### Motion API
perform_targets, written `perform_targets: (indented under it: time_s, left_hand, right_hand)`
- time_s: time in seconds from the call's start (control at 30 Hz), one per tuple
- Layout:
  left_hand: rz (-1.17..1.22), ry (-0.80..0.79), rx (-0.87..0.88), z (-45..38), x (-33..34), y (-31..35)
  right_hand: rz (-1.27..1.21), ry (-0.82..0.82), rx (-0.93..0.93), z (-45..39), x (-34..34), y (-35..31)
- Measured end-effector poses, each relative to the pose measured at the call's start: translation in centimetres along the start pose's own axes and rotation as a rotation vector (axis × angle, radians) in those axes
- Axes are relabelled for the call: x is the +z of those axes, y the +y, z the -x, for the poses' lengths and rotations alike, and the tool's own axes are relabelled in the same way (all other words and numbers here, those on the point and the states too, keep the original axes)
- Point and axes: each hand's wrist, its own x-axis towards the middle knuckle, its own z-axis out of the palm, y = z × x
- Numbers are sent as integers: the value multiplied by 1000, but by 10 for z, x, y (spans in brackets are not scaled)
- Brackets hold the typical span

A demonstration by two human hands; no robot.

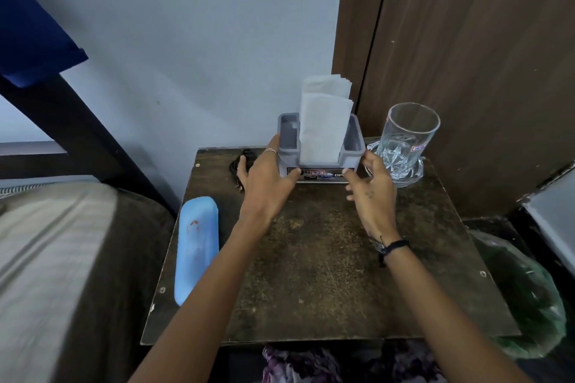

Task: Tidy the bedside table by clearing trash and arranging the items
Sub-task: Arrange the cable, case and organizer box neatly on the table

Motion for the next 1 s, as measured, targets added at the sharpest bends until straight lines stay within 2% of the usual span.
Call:
perform_targets:
  time_s: [0.17, 0.3, 0.37, 0.47, 0.53, 0.6, 0.67, 0.73, 0.9, 1.0]
  left_hand:
    - [61, -17, 19, 5, 4, 5]
    - [-1, 41, -15, 8, 4, -1]
    - [-104, 83, -53, 7, -2, -12]
    - [-402, 81, -91, 1, -20, -31]
    - [-545, -10, -138, -7, -30, -42]
    - [-489, -126, -201, -14, -34, -49]
    - [-375, -174, -213, -14, -32, -51]
    - [-369, -138, -152, -13, -27, -50]
    - [-410, -103, -76, -12, -14, -44]
    - [-382, -119, -52, -9, -15, -39]
  right_hand:
    - [28, 25, -11, 4, -14, 8]
    - [112, 291, -195, 32, -4, 13]
    - [193, 183, -313, 48, 11, 11]
    - [374, -124, -439, 58, 39, 3]
    - [455, -247, -458, 55, 56, -4]
    - [529, -319, -448, 48, 74, -11]
    - [613, -368, -465, 38, 90, -15]
    - [679, -394, -464, 31, 100, -17]
    - [769, -312, -506, 34, 100, -5]
    - [716, -326, -507, 39, 95, -2]
